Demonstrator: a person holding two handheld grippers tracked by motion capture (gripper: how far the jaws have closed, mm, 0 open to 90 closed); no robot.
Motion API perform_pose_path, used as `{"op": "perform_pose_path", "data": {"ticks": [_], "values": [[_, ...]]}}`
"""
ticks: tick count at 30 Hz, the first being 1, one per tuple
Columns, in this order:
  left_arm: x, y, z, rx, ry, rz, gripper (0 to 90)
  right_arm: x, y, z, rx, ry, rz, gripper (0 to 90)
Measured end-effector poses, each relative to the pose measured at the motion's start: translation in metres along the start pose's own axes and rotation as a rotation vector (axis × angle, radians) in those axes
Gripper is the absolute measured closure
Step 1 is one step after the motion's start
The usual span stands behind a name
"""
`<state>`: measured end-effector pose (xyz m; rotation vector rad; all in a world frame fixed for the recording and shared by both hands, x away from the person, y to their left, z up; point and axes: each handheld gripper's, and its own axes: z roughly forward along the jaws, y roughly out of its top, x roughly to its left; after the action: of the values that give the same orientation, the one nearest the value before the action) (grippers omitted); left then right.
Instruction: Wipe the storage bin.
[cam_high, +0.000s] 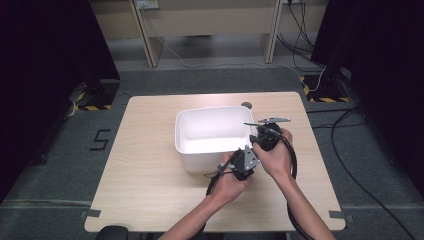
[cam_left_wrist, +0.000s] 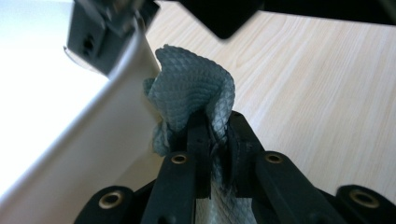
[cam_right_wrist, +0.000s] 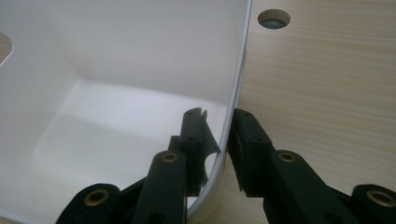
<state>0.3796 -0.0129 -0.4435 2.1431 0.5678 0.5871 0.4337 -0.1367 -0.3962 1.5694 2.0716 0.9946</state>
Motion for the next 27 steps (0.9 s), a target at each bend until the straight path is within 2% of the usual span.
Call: {"op": "perform_pose_path", "data": {"ticks": [6,9,12,15,17,21,26,27], "values": [[0.0,0.001,-0.005,-0.007,0.0,0.011,81.8,-0.001,0.001,0.0,0.004,0.007,0.0,75.2],[-0.001,-0.005,-0.011,0.005,-0.011,0.021,81.8,-0.001,0.002,0.001,0.008,0.005,0.001,74.9],[0.002,-0.012,-0.022,0.012,-0.008,0.012,81.8,-0.001,0.002,0.002,0.011,0.005,0.002,74.5],[0.007,-0.023,-0.04,0.015,-0.003,0.013,81.8,-0.002,0.002,0.003,0.015,0.011,0.006,73.7],[0.011,-0.032,-0.051,0.01,-0.003,-0.012,81.8,-0.002,0.002,0.003,0.018,0.015,0.015,73.4],[0.024,-0.054,-0.08,0.011,0.022,-0.048,81.8,-0.003,0.002,0.004,0.02,0.016,0.017,71.9],[0.042,-0.084,-0.123,0.018,0.094,-0.073,81.8,-0.003,0.003,0.005,0.025,0.012,0.018,70.2],[0.046,-0.091,-0.131,0.017,0.109,-0.093,81.8,-0.003,0.004,0.005,0.027,0.011,0.018,70.1]]}}
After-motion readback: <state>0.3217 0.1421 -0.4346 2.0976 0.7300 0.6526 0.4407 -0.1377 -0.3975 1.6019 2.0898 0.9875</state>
